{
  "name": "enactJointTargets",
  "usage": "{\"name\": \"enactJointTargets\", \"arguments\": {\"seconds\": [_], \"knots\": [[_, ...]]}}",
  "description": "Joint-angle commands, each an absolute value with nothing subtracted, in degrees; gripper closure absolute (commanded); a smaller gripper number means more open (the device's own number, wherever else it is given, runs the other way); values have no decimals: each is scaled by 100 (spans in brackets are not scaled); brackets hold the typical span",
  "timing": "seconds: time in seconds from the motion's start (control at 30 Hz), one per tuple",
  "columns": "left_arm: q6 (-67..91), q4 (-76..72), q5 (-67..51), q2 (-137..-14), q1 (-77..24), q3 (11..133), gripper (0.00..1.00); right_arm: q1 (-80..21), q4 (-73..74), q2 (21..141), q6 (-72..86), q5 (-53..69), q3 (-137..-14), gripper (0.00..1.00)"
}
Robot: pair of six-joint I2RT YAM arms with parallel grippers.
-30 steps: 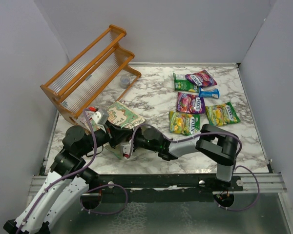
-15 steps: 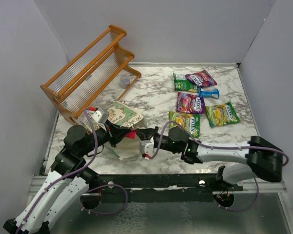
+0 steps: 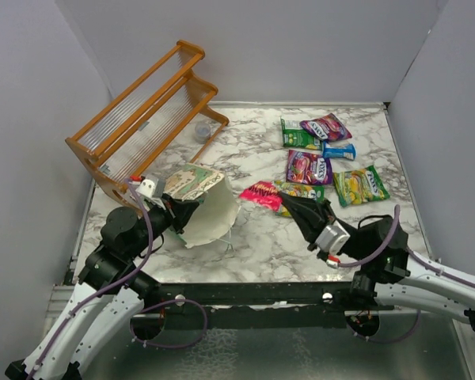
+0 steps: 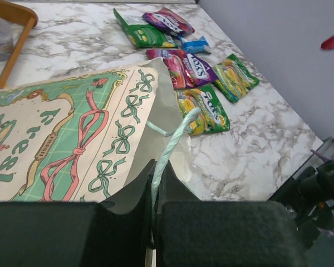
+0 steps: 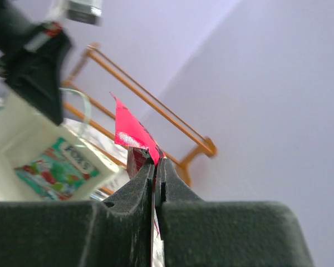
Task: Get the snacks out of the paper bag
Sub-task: Take out the snack from the paper bag, then place the snack at the center of the board.
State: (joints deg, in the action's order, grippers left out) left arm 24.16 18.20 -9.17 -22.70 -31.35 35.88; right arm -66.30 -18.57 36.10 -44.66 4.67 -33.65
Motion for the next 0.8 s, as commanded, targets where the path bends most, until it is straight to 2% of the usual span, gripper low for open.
{"name": "enactJointTargets", "arguments": {"seconds": [0.0,0.07,0.13,0.3,0.5,0.67,0.77], "knots": [[2470,1987,-273,-2145,-3138,3749,100,-6626,-2529,3718,-4321,-1918,-3377,99],[2478,1979,-300,-2159,-3139,3750,100,-6551,-2991,4136,-4423,-3091,-3400,99],[2463,1950,-395,-2213,-3138,3740,100,-6173,-3002,4522,-4074,-3558,-3475,99],[2502,1823,-725,-2432,-3209,3711,100,-4149,-2110,4989,-1396,-2540,-3420,99],[2537,1820,-737,-2539,-3453,3697,100,-2499,-962,5231,2152,-3014,-2929,99],[2566,1839,-510,-2286,-3449,3674,100,-1645,-827,4634,3373,-2284,-2135,99],[2584,1858,-354,-2149,-3446,3656,100,-1553,-511,4465,3904,-2463,-1933,98]]}}
